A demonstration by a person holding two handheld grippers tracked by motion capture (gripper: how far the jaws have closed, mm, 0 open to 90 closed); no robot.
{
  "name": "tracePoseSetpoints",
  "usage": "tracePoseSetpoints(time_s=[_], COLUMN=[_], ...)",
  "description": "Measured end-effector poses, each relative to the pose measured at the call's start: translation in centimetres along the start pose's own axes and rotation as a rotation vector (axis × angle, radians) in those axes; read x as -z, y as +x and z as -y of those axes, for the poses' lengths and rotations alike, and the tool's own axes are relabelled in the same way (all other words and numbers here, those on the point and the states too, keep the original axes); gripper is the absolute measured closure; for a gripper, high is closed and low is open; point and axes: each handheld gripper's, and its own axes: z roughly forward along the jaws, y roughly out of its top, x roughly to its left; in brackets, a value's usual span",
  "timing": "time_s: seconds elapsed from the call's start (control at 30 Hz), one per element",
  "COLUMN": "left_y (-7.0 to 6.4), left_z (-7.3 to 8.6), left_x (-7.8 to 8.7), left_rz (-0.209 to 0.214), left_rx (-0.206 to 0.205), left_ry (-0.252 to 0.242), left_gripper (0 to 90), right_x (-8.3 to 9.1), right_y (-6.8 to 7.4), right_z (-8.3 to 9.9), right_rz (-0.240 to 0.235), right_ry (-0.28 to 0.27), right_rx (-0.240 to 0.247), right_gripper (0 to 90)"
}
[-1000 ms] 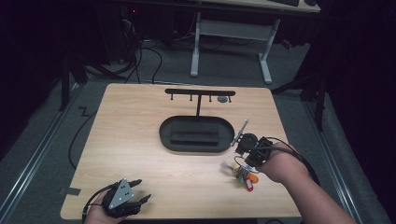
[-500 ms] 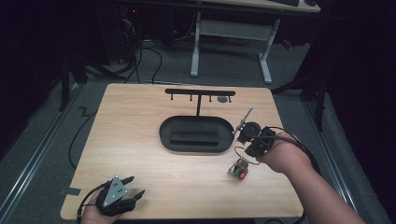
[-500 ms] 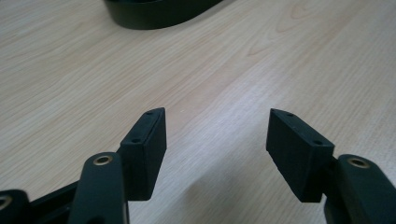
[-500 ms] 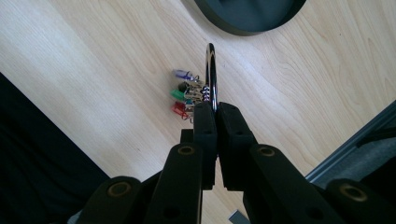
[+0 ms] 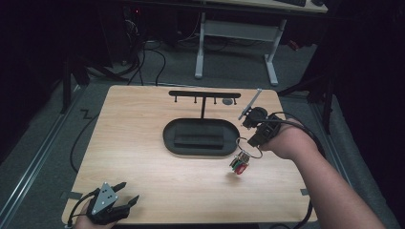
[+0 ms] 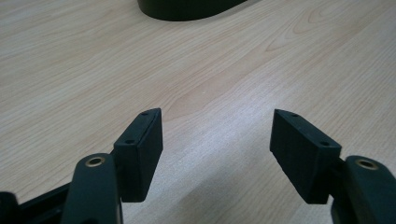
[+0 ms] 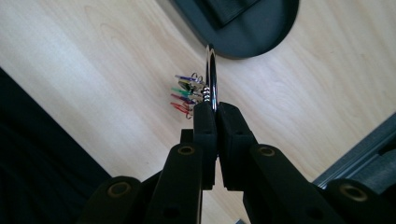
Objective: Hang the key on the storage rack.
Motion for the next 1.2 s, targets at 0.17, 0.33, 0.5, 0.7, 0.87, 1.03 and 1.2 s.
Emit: tracePoseSetpoints(time_s=[0.17,0.33,0.5,0.7,0.87,1.03,1.2], left_y=[-0.2,-0.3,-0.4,-0.4,-0.5,-0.6,-0.9], left_z=[0.0,-0.1,-0.2,-0.2,-0.3,-0.4,-0.4], left_x=[0.0,-0.2,-0.4,-0.4,-0.6,-0.7,-0.7], left_rz=[0.004,0.014,0.022,0.023,0.028,0.023,0.022], left_rx=[-0.003,-0.009,-0.022,-0.026,-0.027,-0.048,-0.072], left_ry=[-0.010,0.000,0.002,-0.001,0.002,0.006,0.018], left_gripper=[33.9,33.6,33.5,33.5,33.5,33.5,33.5], right_x=[1.1,1.6,1.5,0.6,0.4,0.1,-0.7], right_y=[-0.5,-1.3,-2.1,-3.0,-4.0,-5.0,-6.0], right_z=[-0.4,-0.8,-1.5,-2.6,-3.9,-5.3,-6.5], right_rz=[0.022,0.029,0.038,0.048,0.052,0.048,0.046], right_ry=[-0.025,-0.046,-0.051,-0.051,-0.064,-0.089,-0.085], right_rx=[-0.013,-0.026,-0.042,-0.053,-0.071,-0.096,-0.104], right_gripper=[87.4,87.5,87.5,87.5,87.5,87.5,87.5])
